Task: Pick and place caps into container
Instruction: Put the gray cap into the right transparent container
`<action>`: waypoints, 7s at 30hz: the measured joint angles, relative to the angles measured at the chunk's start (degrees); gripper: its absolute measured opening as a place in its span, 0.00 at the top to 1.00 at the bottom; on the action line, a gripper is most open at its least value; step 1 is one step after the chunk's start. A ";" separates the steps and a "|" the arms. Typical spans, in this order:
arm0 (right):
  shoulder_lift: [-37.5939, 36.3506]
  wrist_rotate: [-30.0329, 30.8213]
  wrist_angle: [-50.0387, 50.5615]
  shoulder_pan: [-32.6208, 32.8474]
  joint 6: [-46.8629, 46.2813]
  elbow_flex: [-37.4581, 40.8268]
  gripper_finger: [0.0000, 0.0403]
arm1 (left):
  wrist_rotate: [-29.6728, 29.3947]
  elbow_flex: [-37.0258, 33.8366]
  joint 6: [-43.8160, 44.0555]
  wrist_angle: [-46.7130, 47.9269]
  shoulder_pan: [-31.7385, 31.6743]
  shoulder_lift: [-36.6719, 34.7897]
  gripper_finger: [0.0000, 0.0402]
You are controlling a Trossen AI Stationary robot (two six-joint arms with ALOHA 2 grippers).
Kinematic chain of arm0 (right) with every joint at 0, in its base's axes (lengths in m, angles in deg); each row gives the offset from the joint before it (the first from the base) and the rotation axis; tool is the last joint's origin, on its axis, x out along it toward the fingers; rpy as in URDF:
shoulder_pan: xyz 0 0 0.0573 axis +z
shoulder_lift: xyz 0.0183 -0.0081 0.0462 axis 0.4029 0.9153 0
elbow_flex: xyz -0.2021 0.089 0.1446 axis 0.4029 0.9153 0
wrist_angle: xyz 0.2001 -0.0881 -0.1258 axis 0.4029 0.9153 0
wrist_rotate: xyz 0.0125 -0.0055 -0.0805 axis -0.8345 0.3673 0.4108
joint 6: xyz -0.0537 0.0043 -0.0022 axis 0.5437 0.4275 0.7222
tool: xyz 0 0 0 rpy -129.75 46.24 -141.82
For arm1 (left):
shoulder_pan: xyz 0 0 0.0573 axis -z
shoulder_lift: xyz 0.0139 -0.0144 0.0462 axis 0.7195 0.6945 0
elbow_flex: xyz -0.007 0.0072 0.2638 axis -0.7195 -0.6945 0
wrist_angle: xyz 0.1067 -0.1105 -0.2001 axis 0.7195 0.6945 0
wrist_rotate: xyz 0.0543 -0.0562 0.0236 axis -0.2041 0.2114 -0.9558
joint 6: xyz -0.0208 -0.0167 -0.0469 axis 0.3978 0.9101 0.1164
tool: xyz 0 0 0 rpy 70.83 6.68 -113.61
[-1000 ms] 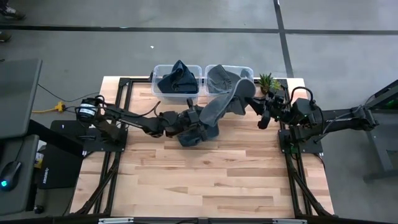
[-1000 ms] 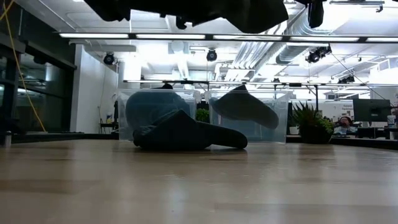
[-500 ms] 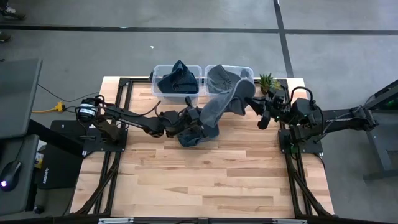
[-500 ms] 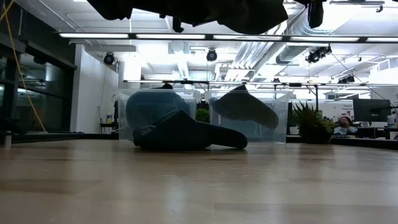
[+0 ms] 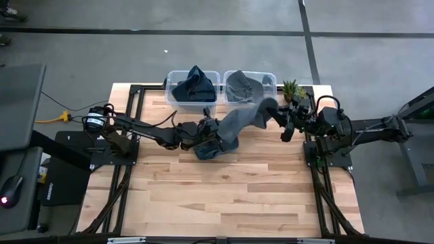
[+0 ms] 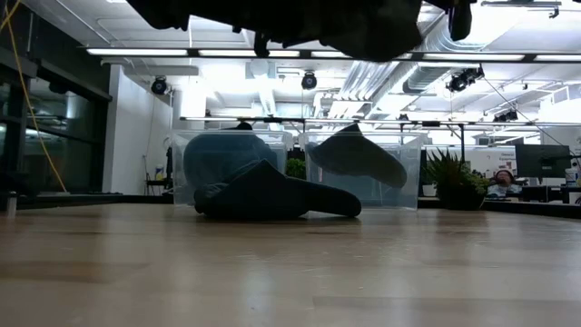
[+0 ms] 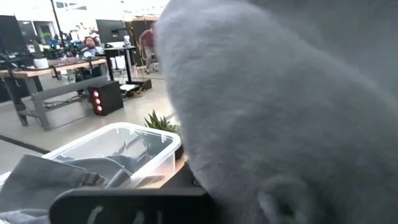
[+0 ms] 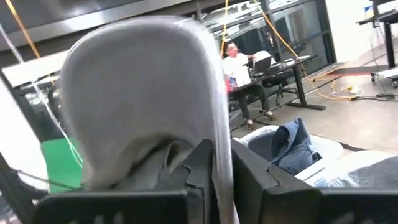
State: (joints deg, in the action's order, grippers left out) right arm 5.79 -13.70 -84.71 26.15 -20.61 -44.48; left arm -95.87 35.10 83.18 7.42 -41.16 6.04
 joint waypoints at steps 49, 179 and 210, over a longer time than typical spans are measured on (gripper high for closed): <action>11.50 11.57 11.47 17.68 35.37 -0.04 0.55 | 23.79 24.87 9.09 59.57 -10.19 -3.37 1.00; 47.19 -68.05 81.27 -64.96 36.59 -55.82 0.99 | 45.85 6.51 -7.75 50.40 -29.67 -18.48 0.60; 61.94 -67.01 86.77 -69.13 50.77 -55.78 0.99 | 64.37 -2.47 1.34 27.21 -29.60 -16.41 0.60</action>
State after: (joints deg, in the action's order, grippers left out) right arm 67.73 -80.70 2.07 -42.98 30.16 -100.26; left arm -31.50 32.62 84.52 34.62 -70.76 -10.37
